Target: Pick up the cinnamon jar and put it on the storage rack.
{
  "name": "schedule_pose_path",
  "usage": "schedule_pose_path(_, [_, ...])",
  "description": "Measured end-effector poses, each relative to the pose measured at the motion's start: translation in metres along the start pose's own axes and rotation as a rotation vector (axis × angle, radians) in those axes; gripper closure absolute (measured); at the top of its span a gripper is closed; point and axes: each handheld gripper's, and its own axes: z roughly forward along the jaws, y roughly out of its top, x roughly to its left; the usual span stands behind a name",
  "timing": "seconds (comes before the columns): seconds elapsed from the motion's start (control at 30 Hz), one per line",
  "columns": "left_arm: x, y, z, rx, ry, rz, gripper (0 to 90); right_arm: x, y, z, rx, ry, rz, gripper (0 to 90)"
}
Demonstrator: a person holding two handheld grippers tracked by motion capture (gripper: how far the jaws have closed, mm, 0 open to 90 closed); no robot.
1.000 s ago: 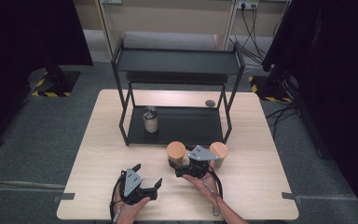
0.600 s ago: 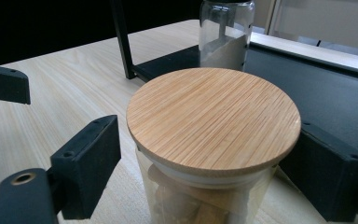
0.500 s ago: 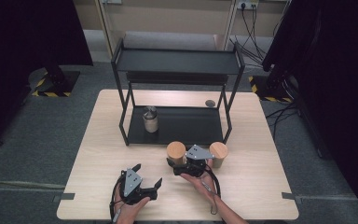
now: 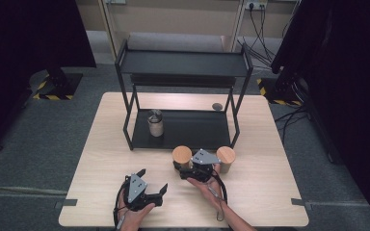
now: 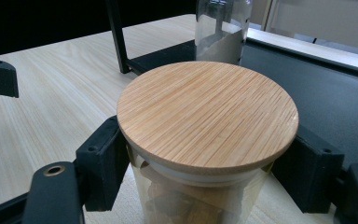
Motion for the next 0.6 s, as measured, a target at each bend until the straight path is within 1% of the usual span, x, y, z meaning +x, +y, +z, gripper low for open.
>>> schedule_pose_path(0.33, [-0.0001, 0.0000, 0.0003, 0.000, 0.000, 0.001, 4.1, 0.0029, 0.0029, -0.0031, -0.005, 0.000, 0.000, 25.7])
schedule_pose_path(0.6, [0.0001, 0.0003, 0.0003, 0.001, -0.001, 0.001, 4.1, 0.0008, 0.0088, -0.0064, -0.015, 0.009, 0.003, 25.7])
